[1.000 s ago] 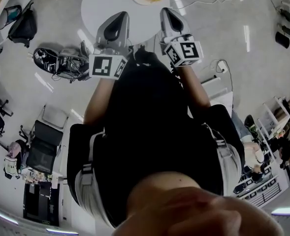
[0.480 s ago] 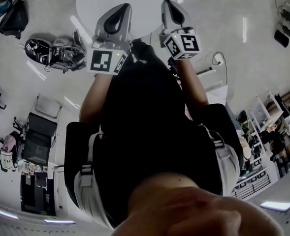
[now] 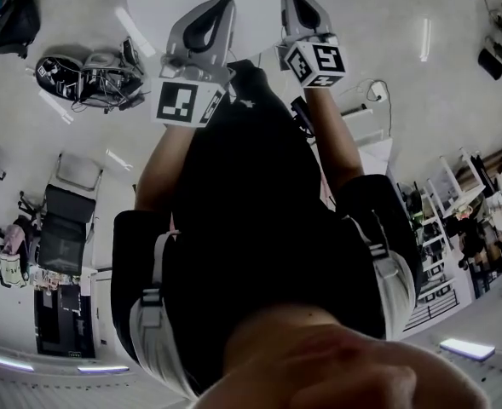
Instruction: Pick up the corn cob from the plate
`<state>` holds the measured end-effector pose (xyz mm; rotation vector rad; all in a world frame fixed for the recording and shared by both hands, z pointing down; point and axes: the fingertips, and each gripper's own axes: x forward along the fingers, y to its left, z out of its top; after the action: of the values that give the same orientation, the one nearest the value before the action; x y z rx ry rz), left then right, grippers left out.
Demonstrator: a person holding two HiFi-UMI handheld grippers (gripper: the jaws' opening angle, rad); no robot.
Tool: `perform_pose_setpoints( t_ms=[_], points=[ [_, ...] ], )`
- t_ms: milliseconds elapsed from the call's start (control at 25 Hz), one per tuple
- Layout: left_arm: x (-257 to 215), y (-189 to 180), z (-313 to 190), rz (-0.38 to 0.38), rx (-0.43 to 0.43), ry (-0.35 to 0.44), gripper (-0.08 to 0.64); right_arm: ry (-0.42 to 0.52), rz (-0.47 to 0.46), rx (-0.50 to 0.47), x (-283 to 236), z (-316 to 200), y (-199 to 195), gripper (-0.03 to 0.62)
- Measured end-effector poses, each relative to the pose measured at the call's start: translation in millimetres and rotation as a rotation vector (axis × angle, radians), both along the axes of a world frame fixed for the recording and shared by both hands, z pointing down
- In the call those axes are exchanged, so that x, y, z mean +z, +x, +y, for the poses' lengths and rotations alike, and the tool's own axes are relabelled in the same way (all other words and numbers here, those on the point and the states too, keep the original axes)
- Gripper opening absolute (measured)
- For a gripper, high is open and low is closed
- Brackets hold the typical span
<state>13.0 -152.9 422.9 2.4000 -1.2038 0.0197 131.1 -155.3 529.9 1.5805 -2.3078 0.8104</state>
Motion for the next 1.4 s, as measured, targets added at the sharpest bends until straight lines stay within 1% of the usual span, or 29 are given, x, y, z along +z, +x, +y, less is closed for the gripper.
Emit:
perform_pose_setpoints(
  t_ms=[240, 400, 560, 800, 960, 1080, 1200, 1280, 1400],
  points=[
    [6, -5, -9, 0.013, 0.013, -0.001, 0.002, -0.046, 0.016, 0.013, 28, -6, -3, 0.006],
    [13, -4, -11, 0.039, 0.018, -0.028, 0.002, -0.081, 0.023, 0.009, 50, -9, -4, 0.006],
    [18, -4, -15, 0.046, 0.032, -0.043, 0.002, -0.121, 0.038, -0.002, 71, -11, -4, 0.012],
    [34, -8, -21, 0.044, 0.04, -0.071, 0.002, -0.158, 0.064, -0.018, 91, -16, -6, 0.059],
    [44, -12, -28, 0.048, 0.045, -0.086, 0.002, -0.201, 0.092, -0.056, 111, -18, -11, 0.117],
    [49, -13, -33, 0.05, 0.048, -0.096, 0.002, -0.222, 0.113, -0.067, 124, -21, -9, 0.147],
    [54, -13, -39, 0.053, 0.049, -0.105, 0.002, -0.235, 0.132, -0.074, 133, -25, -5, 0.172],
    [56, -15, -41, 0.056, 0.05, -0.109, 0.002, -0.24, 0.148, -0.079, 137, -27, -5, 0.204],
    [59, -15, -43, 0.059, 0.055, -0.118, 0.002, -0.233, 0.172, -0.1, 140, -30, -4, 0.227]
  ],
)
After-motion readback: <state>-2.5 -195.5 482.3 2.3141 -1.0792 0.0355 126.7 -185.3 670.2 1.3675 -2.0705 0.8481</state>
